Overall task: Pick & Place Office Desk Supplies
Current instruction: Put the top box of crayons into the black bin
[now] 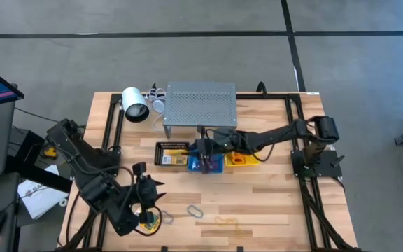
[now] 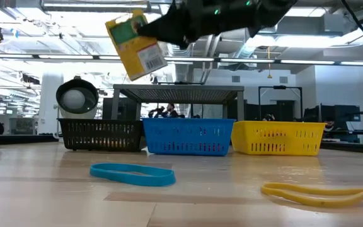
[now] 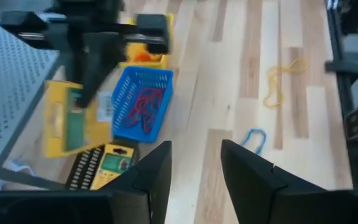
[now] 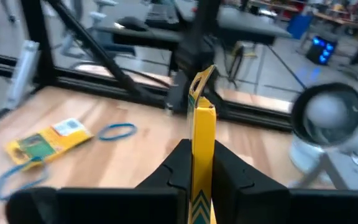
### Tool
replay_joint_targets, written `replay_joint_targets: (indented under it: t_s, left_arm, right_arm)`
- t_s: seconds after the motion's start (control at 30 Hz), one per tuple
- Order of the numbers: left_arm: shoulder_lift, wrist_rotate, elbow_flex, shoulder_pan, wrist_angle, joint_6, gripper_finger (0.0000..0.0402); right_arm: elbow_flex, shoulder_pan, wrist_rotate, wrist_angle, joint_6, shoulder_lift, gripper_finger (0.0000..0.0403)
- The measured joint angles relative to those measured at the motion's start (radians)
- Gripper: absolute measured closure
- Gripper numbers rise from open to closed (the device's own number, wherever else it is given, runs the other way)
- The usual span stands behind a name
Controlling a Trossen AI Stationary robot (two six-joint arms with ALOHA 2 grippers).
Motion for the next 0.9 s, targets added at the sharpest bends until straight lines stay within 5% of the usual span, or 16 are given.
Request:
replay_joint_targets:
  t_s: [0.2,0.53,0.9]
  left_arm:
    - [0.000,-0.033,-0.081,-0.003,0.004,-0.022,0.0272]
    - [-0.004,-0.052,-0.102,-0.014,0.019,-0.025,0.0270]
    - [-0.071,-0.079,-0.102,-0.038,0.050,-0.025,0.0271]
  right_arm:
    - [0.036,-0.040,-0.002,-0.028,0.016,0.051,0.0371]
    - [0.298,-0.046,-0.023,-0.183,0.015,0.299,0.0374]
    - [0.306,-0.048,-0.001,-0.290,0.006,0.294,0.0370]
